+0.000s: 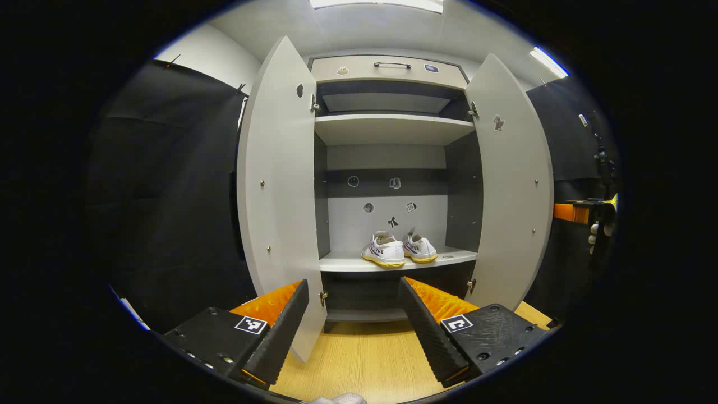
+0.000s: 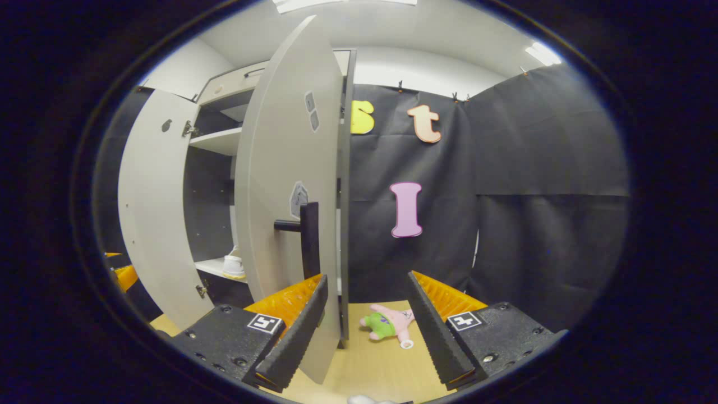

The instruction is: Grab one shoe with the right hand and put it into the shoe cabinet, grab the other shoe with the left hand and put it into the shoe cabinet; then close the right door with the right hand and the left door with the left hand.

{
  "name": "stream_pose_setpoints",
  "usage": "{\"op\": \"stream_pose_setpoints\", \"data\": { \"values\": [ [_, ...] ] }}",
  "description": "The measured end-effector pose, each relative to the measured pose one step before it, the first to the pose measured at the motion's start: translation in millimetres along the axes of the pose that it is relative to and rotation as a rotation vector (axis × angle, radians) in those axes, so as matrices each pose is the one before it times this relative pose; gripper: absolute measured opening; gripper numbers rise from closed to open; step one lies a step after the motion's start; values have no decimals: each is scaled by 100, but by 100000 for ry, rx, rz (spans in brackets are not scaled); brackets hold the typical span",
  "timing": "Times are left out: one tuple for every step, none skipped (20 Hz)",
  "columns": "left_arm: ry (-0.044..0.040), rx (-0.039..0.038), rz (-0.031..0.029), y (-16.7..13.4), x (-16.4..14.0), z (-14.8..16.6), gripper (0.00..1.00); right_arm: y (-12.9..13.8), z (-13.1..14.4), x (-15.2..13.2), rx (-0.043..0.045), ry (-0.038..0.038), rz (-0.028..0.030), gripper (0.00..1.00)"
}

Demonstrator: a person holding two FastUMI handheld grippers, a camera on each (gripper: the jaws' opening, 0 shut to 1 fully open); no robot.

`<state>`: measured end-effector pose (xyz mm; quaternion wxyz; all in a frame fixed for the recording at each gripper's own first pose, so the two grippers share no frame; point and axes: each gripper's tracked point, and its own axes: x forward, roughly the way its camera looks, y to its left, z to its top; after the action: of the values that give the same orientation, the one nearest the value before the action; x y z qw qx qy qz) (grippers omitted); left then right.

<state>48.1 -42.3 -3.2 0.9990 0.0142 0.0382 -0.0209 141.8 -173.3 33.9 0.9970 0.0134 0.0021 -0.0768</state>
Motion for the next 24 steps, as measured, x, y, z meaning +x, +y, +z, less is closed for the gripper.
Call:
{"op": "stream_pose_setpoints", "data": {
  "values": [
    [-66, 120, 464, 189, -102, 110, 96, 1420, -3, 129, -274, -72, 2611, 93],
    [-63, 62, 385, 188, -123, 0, 96, 1314, -46, 330, 80, -51, 2407, 93],
    [211, -12, 538, 244, -232, -72, 96, 1209, 46, 356, -443, 41, 2644, 93],
    [-1, -92, 693, 347, -168, 57, 96, 1345, 48, 532, -1497, -477, 2531, 93],
    [99, 52, 469, 235, -241, -40, 96, 1042, 86, 706, -1992, -601, 1886, 93],
    [252, 499, 281, 251, -212, -121, 96, 1097, 9, 572, -795, 155, 2372, 93],
    [582, 778, 1162, 448, -269, -236, 96, 1155, -50, 556, 99, 626, 2865, 93],
    [403, 675, 1185, 497, -275, -172, 96, 1195, -260, 509, 549, 1098, 2731, 94],
    [310, 201, 1108, 493, -323, -153, 96, 751, -209, 135, 812, 1176, 1081, 96],
    [91, -71, 1078, 448, -264, -16, 96, 720, -145, 124, 884, 385, 1135, 99],
    [-57, -41, 1043, 491, -169, -29, 96, 755, -131, -85, 437, 358, 1473, 99],
    [176, -82, 1297, 616, -136, -110, 96, 708, -238, -186, 11, 504, 1327, 99],
    [-182, -310, 916, 433, -82, 36, 96, 658, -184, -287, -346, 350, 1133, 99],
    [23, -456, 637, 398, -152, -59, 96, 597, -28, -245, -230, -235, 1002, 99],
    [-46, -518, 554, 321, -21, 15, 96, 558, -105, -296, -424, 156, 1063, 99],
    [-110, -278, 402, 395, 151, -19, 96, 567, -120, -244, -192, 96, 521, 99],
    [73, -168, 678, 384, 30, -9, 96, 638, -143, -249, -275, 73, 969, 99],
    [-492, -325, 473, 509, 111, 133, 96, 553, -241, -209, -264, 527, 639, 99],
    [272, -298, 364, 508, 282, 16, 96, 521, -250, -233, -95, 411, 725, 99],
    [159, -271, 181, 543, 102, -183, 96, 502, -311, -306, -33, 536, 826, 99],
    [-390, 462, 745, 705, 197, 178, 96, 416, -338, -276, 245, 664, 470, 99],
    [-603, 868, 1521, 1077, 266, 189, 96, 557, -349, -276, 229, 884, 943, 99],
    [-1096, 865, 1656, 1051, 427, 307, 96, 590, -447, -264, -222, 1422, 864, 99],
    [-732, 678, 1771, 1075, 454, 237, 96, 665, -346, -164, -709, 652, 983, 99]
  ]
}}
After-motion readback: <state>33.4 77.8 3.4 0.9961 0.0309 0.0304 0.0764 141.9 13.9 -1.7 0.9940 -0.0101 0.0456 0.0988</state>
